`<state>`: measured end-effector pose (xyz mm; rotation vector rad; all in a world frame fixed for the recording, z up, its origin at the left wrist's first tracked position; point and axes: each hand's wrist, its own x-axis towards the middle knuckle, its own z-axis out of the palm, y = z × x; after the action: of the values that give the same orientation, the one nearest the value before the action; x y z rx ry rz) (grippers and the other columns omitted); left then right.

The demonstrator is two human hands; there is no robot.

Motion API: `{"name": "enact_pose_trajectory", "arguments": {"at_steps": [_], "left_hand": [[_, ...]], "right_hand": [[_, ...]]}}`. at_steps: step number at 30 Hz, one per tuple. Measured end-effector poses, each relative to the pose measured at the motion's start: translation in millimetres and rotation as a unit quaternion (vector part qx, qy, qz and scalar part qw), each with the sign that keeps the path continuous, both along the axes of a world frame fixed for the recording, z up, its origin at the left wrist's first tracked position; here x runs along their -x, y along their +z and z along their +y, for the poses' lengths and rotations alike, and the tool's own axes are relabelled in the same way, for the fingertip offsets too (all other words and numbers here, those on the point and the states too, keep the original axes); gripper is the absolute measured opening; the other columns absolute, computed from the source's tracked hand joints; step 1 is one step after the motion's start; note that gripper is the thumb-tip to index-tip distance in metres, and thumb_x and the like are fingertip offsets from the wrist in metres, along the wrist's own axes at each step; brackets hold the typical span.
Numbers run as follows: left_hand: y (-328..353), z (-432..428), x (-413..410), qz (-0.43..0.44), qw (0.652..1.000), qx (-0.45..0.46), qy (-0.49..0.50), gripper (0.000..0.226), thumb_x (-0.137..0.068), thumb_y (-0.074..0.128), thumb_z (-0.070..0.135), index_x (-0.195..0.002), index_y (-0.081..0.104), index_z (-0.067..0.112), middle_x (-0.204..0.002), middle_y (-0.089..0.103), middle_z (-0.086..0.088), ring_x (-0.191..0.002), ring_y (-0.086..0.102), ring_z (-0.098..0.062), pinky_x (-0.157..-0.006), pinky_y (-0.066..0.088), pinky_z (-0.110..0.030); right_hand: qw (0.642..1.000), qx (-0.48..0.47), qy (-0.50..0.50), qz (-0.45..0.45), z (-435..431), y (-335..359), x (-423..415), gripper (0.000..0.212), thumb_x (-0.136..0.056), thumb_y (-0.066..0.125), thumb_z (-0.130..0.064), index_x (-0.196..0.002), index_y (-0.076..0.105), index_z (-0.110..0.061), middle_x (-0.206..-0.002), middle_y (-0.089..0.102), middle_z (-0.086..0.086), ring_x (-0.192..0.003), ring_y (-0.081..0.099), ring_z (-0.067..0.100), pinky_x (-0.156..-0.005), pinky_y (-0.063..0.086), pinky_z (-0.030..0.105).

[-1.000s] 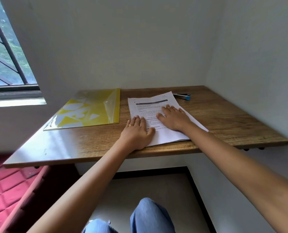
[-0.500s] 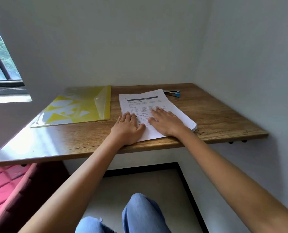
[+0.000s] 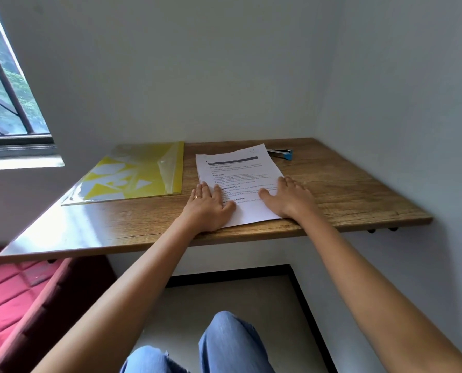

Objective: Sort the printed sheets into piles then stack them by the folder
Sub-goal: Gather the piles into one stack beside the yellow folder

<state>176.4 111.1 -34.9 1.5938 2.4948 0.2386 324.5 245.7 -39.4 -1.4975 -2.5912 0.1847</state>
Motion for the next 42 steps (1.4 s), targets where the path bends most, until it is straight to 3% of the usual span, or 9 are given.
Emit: {"name": "enact_pose_trajectory", "arguments": {"at_steps": [5,9,16,24,27,29,33,37,42], "left_hand": [[8.4,1.6,-0.7,-0.048,0.998,-0.016,0.024,0.082,-0.097,0.025,0.060,-0.153,-0.005,0.008,-0.158,-0.010,-0.023,-0.147,-0.010,-0.032,-0.118,-0.003,-0.040],[17.1,13.3,9.6,-0.063,0.995,-0.040,0.072,0.085,-0.096,0.028,0.062,-0.153,-0.004,0.009,-0.156,-0.002,-0.030,-0.146,0.000,-0.042,-0.117,0.002,-0.050],[7.1,32.1,21.2,-0.042,0.995,-0.024,0.086,0.077,-0.099,0.024,0.055,-0.151,0.007,0.000,-0.158,0.003,-0.024,-0.147,-0.004,-0.036,-0.117,-0.005,-0.048],[7.2,29.8,21.1,-0.070,0.993,-0.047,0.088,0.074,-0.101,0.023,0.050,-0.151,0.007,-0.002,-0.158,0.004,-0.025,-0.147,-0.001,-0.036,-0.119,0.000,-0.046],[18.1,14.3,32.4,-0.109,0.975,-0.162,0.101,0.062,-0.101,0.033,0.043,-0.145,0.026,-0.002,-0.149,0.028,-0.026,-0.138,0.029,-0.036,-0.111,0.027,-0.044],[18.4,0.4,57.2,-0.069,0.960,-0.242,0.119,0.050,-0.101,0.035,0.030,-0.139,0.035,-0.002,-0.144,0.036,-0.026,-0.138,0.030,-0.037,-0.109,0.029,-0.043],[8.7,-25.3,118.3,-0.009,0.976,-0.132,0.175,0.058,-0.101,0.029,0.033,-0.152,0.017,0.007,-0.160,0.012,-0.016,-0.147,-0.005,-0.036,-0.118,0.001,-0.049],[1.1,-48.1,131.1,0.009,0.984,0.007,0.177,0.062,-0.100,0.020,0.048,-0.153,0.015,0.016,-0.162,0.004,-0.008,-0.148,-0.002,-0.033,-0.118,-0.001,-0.054],[-4.8,-80.6,114.5,0.022,0.990,0.011,0.138,0.065,-0.097,0.016,0.055,-0.153,0.014,0.020,-0.162,0.004,-0.004,-0.148,0.001,-0.032,-0.118,0.005,-0.050]], "right_hand": [[0.991,0.094,0.024,0.098,11.2,11.4,-5.7,0.074,-0.090,0.043,-0.060,-0.146,0.026,-0.015,-0.145,0.041,0.008,-0.122,0.047,0.026,-0.093,0.044,0.040],[0.969,0.177,0.022,0.174,26.1,30.9,-10.7,0.075,-0.097,0.039,-0.050,-0.152,0.000,-0.020,-0.154,0.028,0.009,-0.130,0.043,0.030,-0.100,0.038,0.044],[0.967,0.207,0.049,0.138,34.1,23.5,-5.7,0.062,-0.101,0.029,-0.046,-0.152,0.004,-0.020,-0.151,0.033,0.006,-0.128,0.044,0.025,-0.100,0.038,0.040],[0.991,0.114,0.071,0.012,43.7,11.0,-1.3,0.065,-0.100,0.025,-0.049,-0.152,0.007,-0.015,-0.160,0.007,0.006,-0.147,0.008,0.026,-0.118,0.015,0.048],[0.989,0.130,0.068,-0.021,49.8,16.4,-1.2,0.068,-0.100,0.023,-0.049,-0.152,-0.003,-0.014,-0.160,-0.009,0.006,-0.146,-0.014,0.026,-0.119,0.000,0.048],[0.992,0.105,0.070,-0.006,48.7,24.3,3.9,0.069,-0.100,0.024,-0.048,-0.152,-0.004,-0.012,-0.159,-0.013,0.009,-0.144,-0.019,0.029,-0.118,-0.004,0.050],[0.987,-0.020,0.118,0.109,15.9,51.7,36.4,0.070,-0.098,0.037,-0.047,-0.151,0.013,-0.008,-0.160,0.001,0.011,-0.147,-0.007,0.027,-0.118,0.005,0.045],[0.965,0.001,0.225,0.135,-32.8,70.9,91.3,0.068,-0.095,0.049,-0.042,-0.148,0.024,-0.007,-0.158,0.017,0.010,-0.146,0.009,0.024,-0.116,0.017,0.041],[0.952,0.027,0.288,0.100,-65.0,71.5,157.5,0.059,-0.092,0.057,-0.038,-0.140,0.040,-0.008,-0.142,0.043,0.015,-0.130,0.042,0.028,-0.098,0.037,0.030]]}}
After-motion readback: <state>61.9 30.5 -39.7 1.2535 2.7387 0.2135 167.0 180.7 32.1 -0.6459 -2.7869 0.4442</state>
